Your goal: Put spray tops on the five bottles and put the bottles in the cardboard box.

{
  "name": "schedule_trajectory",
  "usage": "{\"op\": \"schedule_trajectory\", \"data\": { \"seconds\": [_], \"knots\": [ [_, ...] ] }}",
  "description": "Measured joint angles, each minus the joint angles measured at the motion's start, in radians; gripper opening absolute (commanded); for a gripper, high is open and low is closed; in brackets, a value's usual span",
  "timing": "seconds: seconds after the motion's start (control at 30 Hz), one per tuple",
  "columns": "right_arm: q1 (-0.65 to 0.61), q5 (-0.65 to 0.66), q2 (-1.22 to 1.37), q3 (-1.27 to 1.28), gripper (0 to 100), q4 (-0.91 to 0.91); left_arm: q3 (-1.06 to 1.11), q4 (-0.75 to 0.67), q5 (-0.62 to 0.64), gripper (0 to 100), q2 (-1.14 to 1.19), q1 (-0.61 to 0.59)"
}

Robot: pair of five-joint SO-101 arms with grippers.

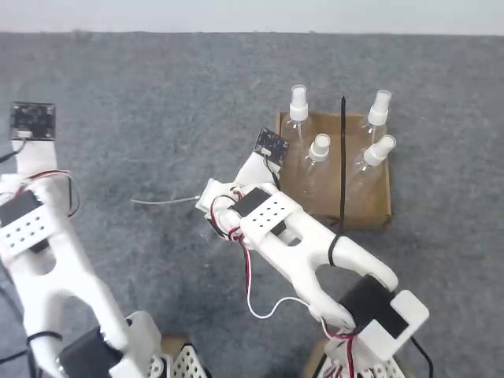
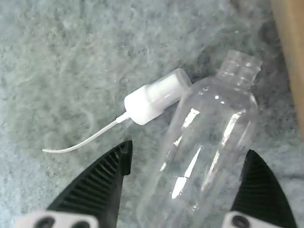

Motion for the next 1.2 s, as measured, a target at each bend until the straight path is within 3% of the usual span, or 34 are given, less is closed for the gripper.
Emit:
{"op": "schedule_trajectory", "data": {
  "seconds": [0.17, 0.43, 0.7, 0.87, 1.2],
  "knots": [
    [-0.054, 0.000, 0.002, 0.038, 28.9, 0.003, 0.000, 0.000, 0.000, 1, 0.000, 0.000],
    [-0.057, 0.055, 0.002, 0.041, 7.9, 0.003, 0.000, 0.000, 0.000, 1, 0.000, 0.000],
    [-0.078, 0.210, -0.002, 0.083, 6.7, -0.003, 0.000, 0.000, 0.000, 1, 0.000, 0.000],
    [-0.157, 0.407, -0.025, 0.112, 6.6, -0.003, 0.000, 0.000, 0.000, 1, 0.000, 0.000],
    [-0.219, 0.965, -0.028, 0.130, 6.5, 0.037, 0.005, 0.000, 0.000, 1, 0.000, -0.020]
  ]
}}
